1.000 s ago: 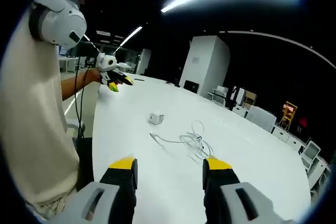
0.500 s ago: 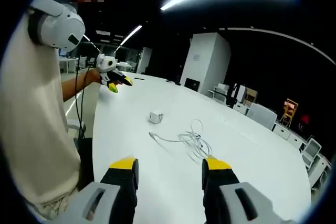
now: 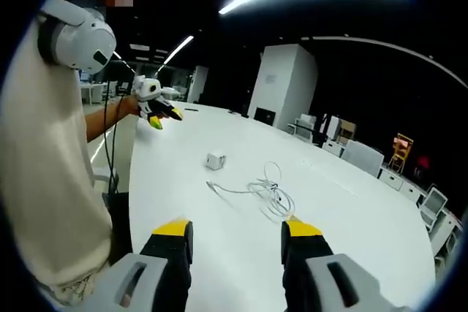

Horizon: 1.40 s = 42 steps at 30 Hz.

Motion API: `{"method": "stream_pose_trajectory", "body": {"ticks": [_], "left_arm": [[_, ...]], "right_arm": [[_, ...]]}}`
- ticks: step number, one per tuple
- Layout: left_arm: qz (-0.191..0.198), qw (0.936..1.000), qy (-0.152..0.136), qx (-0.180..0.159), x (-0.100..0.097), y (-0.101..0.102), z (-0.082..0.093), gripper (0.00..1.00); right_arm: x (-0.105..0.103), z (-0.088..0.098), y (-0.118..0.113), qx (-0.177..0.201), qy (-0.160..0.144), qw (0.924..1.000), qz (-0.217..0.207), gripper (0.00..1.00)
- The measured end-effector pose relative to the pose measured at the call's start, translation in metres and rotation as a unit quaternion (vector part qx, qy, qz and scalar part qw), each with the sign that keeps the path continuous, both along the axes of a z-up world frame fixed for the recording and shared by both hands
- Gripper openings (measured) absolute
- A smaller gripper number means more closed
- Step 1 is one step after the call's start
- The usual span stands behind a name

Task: Plug the desk Type‑C cable into the charger adapter.

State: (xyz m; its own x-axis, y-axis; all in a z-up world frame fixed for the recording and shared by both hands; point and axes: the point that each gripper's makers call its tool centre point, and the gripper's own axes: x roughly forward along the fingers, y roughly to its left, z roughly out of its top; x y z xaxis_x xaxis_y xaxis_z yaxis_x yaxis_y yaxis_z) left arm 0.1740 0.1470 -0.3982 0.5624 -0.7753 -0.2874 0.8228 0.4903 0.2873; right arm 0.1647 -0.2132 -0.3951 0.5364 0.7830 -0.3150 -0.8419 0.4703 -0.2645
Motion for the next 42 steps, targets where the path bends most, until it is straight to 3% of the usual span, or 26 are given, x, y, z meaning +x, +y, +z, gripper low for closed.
{"method": "stream_pose_trajectory", "body": {"ticks": [9, 17, 21, 26, 29, 35, 42], "left_arm": [[-0.015, 0.9996, 0.006, 0.022, 0.002, -0.003, 0.002, 0.44], [0.013, 0.9998, 0.012, 0.011, 0.008, 0.003, 0.007, 0.43], [0.028, 0.999, 0.024, 0.022, 0.01, 0.005, 0.004, 0.43], [0.039, 0.9981, 0.045, 0.013, 0.013, 0.002, 0.003, 0.42], [0.037, 0.9978, 0.046, 0.03, 0.013, -0.001, 0.002, 0.42], [-0.014, 0.9937, 0.036, 0.105, 0.016, -0.012, -0.001, 0.42], [-0.036, 0.9904, 0.039, 0.127, 0.022, -0.02, 0.0, 0.42]], "right_arm": [[-0.003, -0.002, 0.0, 0.001, 0.002, 1.0, 0.0, 0.49], [-0.003, -0.001, 0.0, 0.0, 0.002, 1.0, -0.006, 0.49], [-0.002, 0.0, -0.002, 0.002, 0.005, 0.9999, -0.011, 0.49], [-0.002, 0.0, -0.002, 0.0, 0.005, 0.9999, -0.013, 0.48], [-0.001, 0.001, -0.002, 0.002, 0.004, 0.9999, -0.012, 0.48], [-0.001, 0.002, -0.002, -0.002, 0.003, 1.0, -0.008, 0.48], [-0.002, 0.002, -0.001, -0.002, 0.002, 1.0, -0.007, 0.48]]}}
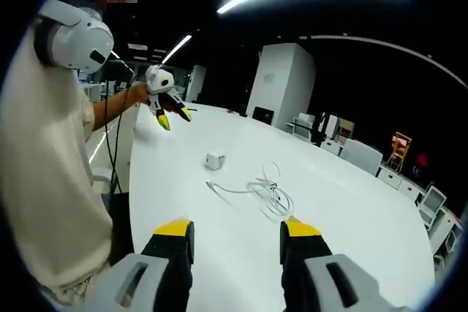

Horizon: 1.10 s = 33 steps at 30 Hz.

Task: Plug the desk Type‑C cable into the charger adapter.

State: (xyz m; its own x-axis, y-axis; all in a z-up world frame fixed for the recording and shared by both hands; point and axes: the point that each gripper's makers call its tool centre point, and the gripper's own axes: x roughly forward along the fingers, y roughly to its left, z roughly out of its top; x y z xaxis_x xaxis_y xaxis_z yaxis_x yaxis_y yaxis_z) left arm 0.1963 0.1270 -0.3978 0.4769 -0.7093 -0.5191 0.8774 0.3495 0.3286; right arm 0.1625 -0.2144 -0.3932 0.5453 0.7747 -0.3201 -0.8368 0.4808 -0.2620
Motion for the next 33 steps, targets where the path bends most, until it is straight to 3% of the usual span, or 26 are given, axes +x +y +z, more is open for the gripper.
{"method": "stream_pose_trajectory", "body": {"ticks": [8, 14, 17, 21, 25, 33], "left_arm": [[-0.042, 0.9984, -0.029, 0.026, 0.009, -0.013, 0.007, 0.43], [-0.094, 0.9927, -0.057, 0.05, 0.015, -0.023, 0.007, 0.45], [-0.127, 0.9877, -0.062, 0.066, 0.018, -0.03, 0.006, 0.46], [-0.143, 0.9838, -0.071, 0.081, 0.029, -0.038, 0.006, 0.46], [-0.167, 0.9756, -0.074, 0.121, 0.038, -0.044, 0.004, 0.47], [-0.216, 0.9625, -0.083, 0.143, 0.045, -0.062, 0.012, 0.49]], "right_arm": [[-0.003, -0.001, -0.002, -0.005, 0.002, 1.0, 0.001, 0.48], [-0.008, -0.003, 0.0, -0.005, 0.003, 1.0, 0.002, 0.48], [-0.012, -0.007, 0.003, -0.006, 0.006, 1.0, 0.003, 0.48], [-0.015, -0.01, 0.007, -0.007, 0.009, 0.9999, 0.005, 0.48], [-0.016, -0.012, 0.009, -0.008, 0.012, 0.9999, 0.007, 0.48], [-0.018, -0.015, 0.01, -0.008, 0.017, 0.9998, 0.003, 0.48]]}}
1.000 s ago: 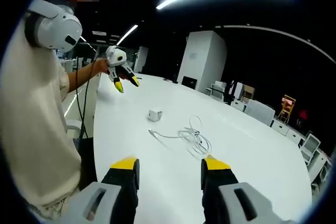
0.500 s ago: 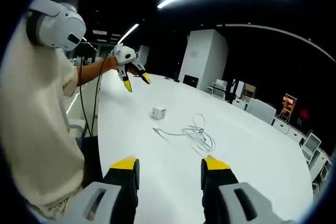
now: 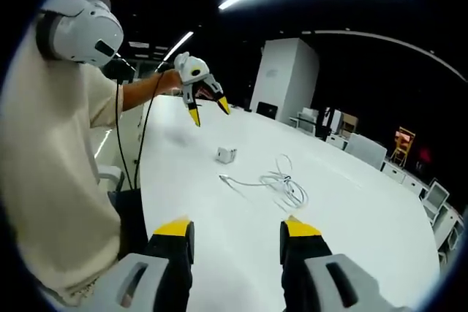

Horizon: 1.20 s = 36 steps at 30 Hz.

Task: Plug the desk Type‑C cable into the charger adapter.

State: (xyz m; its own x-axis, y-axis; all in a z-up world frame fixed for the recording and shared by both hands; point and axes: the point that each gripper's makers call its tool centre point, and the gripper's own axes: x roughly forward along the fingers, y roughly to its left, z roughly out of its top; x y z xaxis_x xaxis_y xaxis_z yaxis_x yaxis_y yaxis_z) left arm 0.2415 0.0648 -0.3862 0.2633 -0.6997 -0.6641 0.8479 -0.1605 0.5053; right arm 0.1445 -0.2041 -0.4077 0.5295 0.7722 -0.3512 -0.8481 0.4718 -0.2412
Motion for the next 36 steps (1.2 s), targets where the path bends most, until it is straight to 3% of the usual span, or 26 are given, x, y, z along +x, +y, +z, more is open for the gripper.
{"method": "stream_pose_trajectory", "body": {"ticks": [8, 12, 24, 31, 36], "left_arm": [[-0.049, 0.9978, -0.009, 0.043, 0.009, -0.02, -0.006, 0.5], [-0.052, 0.9973, 0.004, 0.052, 0.015, -0.029, -0.008, 0.5], [-0.097, 0.9908, 0.005, 0.094, 0.023, -0.048, -0.014, 0.52], [-0.154, 0.9792, 0.0, 0.132, 0.013, -0.06, -0.024, 0.54], [-0.16, 0.9722, -0.007, 0.171, 0.02, -0.063, -0.031, 0.54]], "right_arm": [[0.001, -0.004, 0.0, -0.002, 0.007, 0.9999, -0.011, 0.48], [0.001, -0.005, 0.0, -0.002, 0.008, 0.9999, -0.011, 0.48], [0.003, -0.005, -0.01, 0.005, 0.005, 0.9998, -0.021, 0.48], [0.003, -0.005, -0.014, 0.008, 0.005, 0.9996, -0.026, 0.47], [0.002, -0.004, -0.013, 0.01, 0.001, 0.9996, -0.025, 0.47]]}}
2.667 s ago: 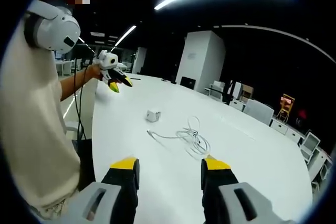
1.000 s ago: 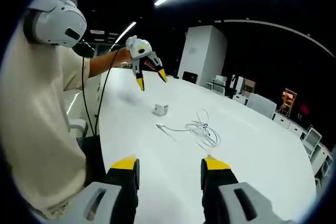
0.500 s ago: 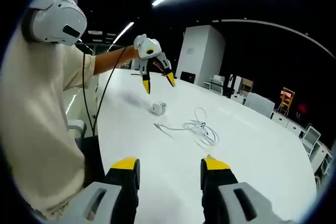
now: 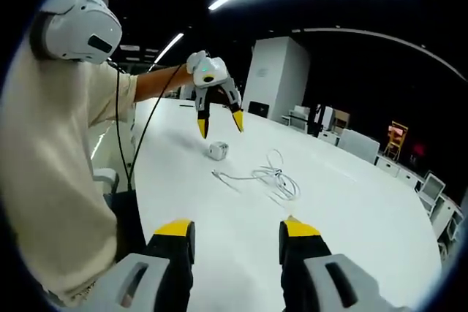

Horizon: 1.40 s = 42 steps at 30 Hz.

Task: Plug the desk Type‑C cable into the charger adapter.

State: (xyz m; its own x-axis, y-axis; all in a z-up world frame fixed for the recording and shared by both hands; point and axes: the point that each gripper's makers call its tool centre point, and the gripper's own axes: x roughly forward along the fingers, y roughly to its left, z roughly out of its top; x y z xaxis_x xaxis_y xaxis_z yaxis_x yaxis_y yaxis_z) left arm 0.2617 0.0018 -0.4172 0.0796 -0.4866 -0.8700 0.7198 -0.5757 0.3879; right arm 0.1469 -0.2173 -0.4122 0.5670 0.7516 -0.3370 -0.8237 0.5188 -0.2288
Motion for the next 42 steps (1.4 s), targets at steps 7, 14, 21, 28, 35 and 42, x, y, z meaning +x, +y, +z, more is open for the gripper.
{"method": "stream_pose_trajectory", "body": {"ticks": [7, 14, 21, 28, 35, 42], "left_arm": [[-0.016, 0.999, -0.009, 0.04, -0.001, 0.002, -0.004, 0.53], [-0.018, 0.997, -0.005, 0.075, 0.005, 0.007, -0.023, 0.52], [-0.018, 0.9962, 0.02, 0.083, -0.002, 0.005, -0.034, 0.51], [-0.021, 0.9952, 0.032, 0.09, -0.004, 0.003, -0.041, 0.49], [-0.023, 0.9942, 0.037, 0.098, -0.007, 0.002, -0.042, 0.42], [-0.004, 0.9928, 0.052, 0.108, -0.009, 0.005, -0.046, 0.27]], "right_arm": [[-0.004, 0.004, 0.001, 0.001, -0.007, 1.0, 0.003, 0.47], [-0.006, 0.002, 0.007, 0.0, -0.004, 1.0, 0.004, 0.47], [-0.007, -0.004, 0.01, -0.003, -0.002, 0.9999, 0.013, 0.47], [-0.005, -0.002, 0.009, -0.002, -0.003, 0.9999, 0.012, 0.47], [-0.005, -0.004, 0.008, -0.003, -0.002, 0.9999, 0.01, 0.47], [-0.006, -0.003, 0.006, -0.001, -0.003, 1.0, 0.007, 0.47]]}}
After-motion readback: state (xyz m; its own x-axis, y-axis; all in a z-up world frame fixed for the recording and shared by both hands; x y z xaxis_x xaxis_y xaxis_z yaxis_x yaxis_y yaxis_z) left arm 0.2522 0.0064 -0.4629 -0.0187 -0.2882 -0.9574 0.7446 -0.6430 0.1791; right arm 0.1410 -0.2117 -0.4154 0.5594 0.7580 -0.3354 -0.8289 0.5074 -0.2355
